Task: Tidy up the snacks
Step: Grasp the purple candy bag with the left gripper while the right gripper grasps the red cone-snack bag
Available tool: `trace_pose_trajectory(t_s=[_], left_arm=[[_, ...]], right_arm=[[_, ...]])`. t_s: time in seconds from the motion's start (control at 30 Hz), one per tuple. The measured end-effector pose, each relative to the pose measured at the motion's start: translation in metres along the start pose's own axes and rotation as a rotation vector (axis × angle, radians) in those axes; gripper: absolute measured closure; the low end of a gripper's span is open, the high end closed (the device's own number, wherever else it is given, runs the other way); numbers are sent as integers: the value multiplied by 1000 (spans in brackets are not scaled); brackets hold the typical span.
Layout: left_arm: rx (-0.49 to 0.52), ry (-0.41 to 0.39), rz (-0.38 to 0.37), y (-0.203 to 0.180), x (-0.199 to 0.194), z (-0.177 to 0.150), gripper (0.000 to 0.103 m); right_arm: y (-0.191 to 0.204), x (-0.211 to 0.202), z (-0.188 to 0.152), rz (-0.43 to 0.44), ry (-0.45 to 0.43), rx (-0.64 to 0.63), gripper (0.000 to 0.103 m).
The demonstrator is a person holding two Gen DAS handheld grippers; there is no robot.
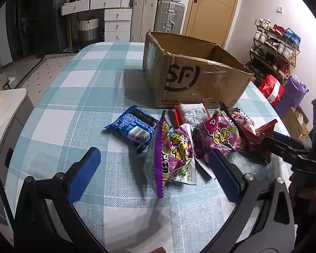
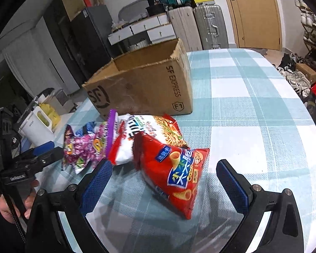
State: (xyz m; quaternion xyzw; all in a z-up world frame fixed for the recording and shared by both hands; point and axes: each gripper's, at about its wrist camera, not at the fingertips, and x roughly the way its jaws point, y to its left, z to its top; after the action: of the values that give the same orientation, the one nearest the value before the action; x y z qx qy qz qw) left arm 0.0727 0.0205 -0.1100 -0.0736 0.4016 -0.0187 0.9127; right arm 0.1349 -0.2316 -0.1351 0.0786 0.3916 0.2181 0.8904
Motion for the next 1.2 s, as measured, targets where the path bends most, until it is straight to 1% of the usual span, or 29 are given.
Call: trace_pose_trajectory(t_s=[0.17,0.2,0.27,0.3,0.33,0.37,0.43,0.53,0.67,0.73,0.9,1.1,1.2], left_arm=[[-8,4,-10,7,6,2,1],[-12,5,-14,9,6,2,1],[-20,10,-21,12,8,2,1],[-26,13,-24,14,9,2,1],[-32,16,-28,16,11,2,1],[-38,19,-28,18,12,3,1],[-44,20,-28,20,13,3,1],[-56,16,-30,24,13,4,1],[-81,28,-62,29,13,3,1],[-87,30,-64,31,13,3,1],[-91,26,-62,32,10,2,1],[-87,49,-81,28,12,-1,1],[-76,59,-73,25,15,-2,1]], right_arm=[[-2,18,3,-2,39,4,2],[-3,21,3,0,46,5,4],[-4,28,3,8,62,6,19],[-5,30,4,7,67,5,23],[-5,30,3,22,65,4,33],[-6,32,3,46,72,7,36],[-8,33,4,52,69,11,41],[-10,34,4,63,71,10,44],[-10,30,1,69,65,18,47],[-11,28,0,78,60,32,48],[-14,22,-3,93,53,69,49],[-11,15,-5,103,45,69,50],[-13,11,-6,104,37,84,50]])
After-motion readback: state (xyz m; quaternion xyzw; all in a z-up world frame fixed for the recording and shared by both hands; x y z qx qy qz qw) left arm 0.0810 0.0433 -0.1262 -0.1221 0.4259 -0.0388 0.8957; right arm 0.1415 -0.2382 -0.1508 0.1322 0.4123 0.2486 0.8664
